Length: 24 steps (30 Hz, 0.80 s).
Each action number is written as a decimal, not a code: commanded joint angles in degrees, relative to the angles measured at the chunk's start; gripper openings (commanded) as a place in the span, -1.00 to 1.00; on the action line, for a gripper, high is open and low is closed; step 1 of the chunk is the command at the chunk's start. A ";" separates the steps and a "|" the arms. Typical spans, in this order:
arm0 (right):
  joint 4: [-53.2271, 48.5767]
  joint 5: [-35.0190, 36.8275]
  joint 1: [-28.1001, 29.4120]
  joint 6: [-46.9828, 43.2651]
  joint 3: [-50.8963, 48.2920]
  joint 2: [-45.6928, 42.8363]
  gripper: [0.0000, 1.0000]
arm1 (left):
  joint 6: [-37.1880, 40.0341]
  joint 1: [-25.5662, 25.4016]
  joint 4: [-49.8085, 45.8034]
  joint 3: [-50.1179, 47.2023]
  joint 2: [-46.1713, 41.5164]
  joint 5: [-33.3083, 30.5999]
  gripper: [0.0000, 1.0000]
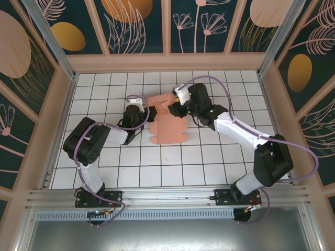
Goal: Fold the paper box
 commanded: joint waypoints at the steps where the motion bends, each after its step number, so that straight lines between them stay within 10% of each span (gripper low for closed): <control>1: 0.08 9.70 1.92 -1.74 1.06 2.33 -0.19 | 0.29 -0.48 4.85 1.33 -0.15 2.45 -1.00; 24: 6.56 39.75 10.29 -9.46 2.02 9.29 -0.82 | 0.36 -0.47 4.72 1.86 0.31 3.33 -1.00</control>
